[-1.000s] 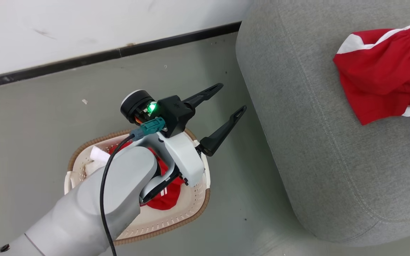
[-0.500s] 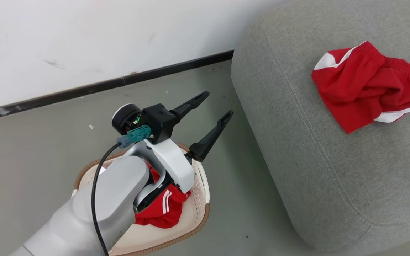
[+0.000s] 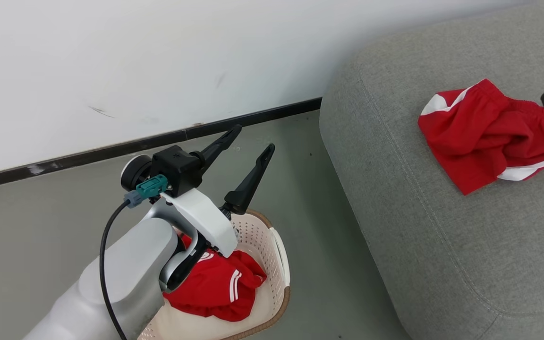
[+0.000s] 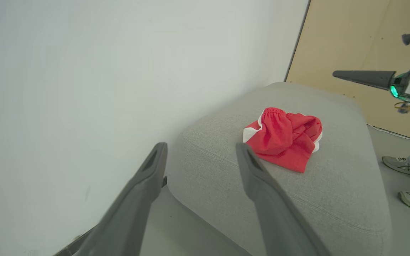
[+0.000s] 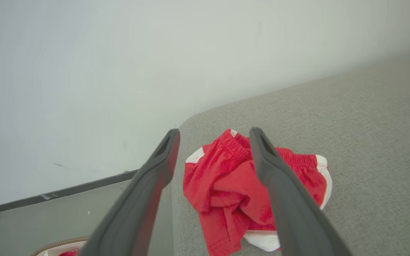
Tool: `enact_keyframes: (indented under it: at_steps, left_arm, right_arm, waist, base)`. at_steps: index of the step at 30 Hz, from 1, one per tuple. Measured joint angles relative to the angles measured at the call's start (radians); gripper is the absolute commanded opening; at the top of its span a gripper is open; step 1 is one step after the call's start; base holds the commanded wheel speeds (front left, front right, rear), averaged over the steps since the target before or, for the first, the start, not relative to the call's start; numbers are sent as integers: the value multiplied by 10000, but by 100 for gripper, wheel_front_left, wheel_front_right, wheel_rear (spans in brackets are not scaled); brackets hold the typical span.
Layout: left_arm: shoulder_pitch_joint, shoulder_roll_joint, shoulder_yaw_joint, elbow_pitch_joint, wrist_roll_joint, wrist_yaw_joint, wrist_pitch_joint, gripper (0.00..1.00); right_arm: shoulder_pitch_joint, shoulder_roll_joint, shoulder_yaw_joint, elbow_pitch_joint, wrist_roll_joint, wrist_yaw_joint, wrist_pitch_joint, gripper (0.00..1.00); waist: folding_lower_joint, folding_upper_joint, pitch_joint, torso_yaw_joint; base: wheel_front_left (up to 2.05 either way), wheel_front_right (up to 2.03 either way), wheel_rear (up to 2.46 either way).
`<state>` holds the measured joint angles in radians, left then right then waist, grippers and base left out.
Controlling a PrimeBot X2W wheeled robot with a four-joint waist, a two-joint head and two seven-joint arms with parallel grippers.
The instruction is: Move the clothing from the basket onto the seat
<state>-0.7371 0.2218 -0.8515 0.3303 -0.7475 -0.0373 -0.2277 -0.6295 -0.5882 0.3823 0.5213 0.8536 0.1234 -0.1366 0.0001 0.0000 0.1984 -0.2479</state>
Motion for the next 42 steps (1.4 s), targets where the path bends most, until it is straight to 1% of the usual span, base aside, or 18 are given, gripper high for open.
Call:
enact_keyframes:
  at_steps: [5,11,16,20,22,23,26,30,33,38,42]
  left_arm:
    - [235,-2,182,10,-8,192,-58,100]
    - [745,159,589,46,-107,543,-161,100]
    - [1165,374,909,69,-105,855,-201,100]
    - [1462,476,1139,59,-107,1022,-203,100]
    - [1671,562,1277,46,-109,1081,-203,100]
    - [1890,637,1406,27,-111,1200,-203,100]
    - [2207,665,1684,-36,-176,1317,-203,100]
    - [2578,704,2389,-376,-128,1547,-205,100]
    - [2877,773,2767,-569,36,1684,-207,100]
    - [3456,819,2999,-690,224,1776,-217,100]
    - [3918,836,3427,-892,562,1981,-217,100]
  right_arm:
    - [421,318,253,-326,-25,2,-520,100]
    - [743,389,487,-746,-378,0,-842,100]
    - [1011,458,500,-988,-598,0,-953,100]
    - [1314,510,449,-1174,-832,0,-1030,100]
    - [1407,587,336,-1241,-940,0,-1103,100]
    - [1534,673,138,-1317,-1012,0,-1108,100]
    - [1839,892,-82,-1369,-1081,0,-1110,100]
    - [2344,1264,-433,-1572,-1317,0,-1112,100]
    - [2605,1511,-821,-1804,-1655,0,-1112,100]
    - [3033,1697,-1187,-2008,-2096,0,-1112,100]
    - [3542,1902,-1521,-2240,-2508,0,-1112,100]
  waist:
    - [0,0,-263,229]
    - [0,0,-541,558]
    - [0,0,-739,866]
    - [0,0,-873,1124]
    - [0,0,-935,1254]
    - [0,0,-995,1381]
    - [0,0,-1084,1566]
    - [0,0,-1204,1807]
    - [0,0,-1289,1972]
    - [0,0,-1396,2172]
    - [0,0,-1490,2352]
  base:
    - [0,0,0]
    - [0,0,0]
    - [0,0,0]
    - [0,0,0]
    - [0,0,0]
    - [0,0,0]
    - [0,0,0]
    - [0,0,0]
    - [0,0,0]
    - [0,0,0]
    - [0,0,0]
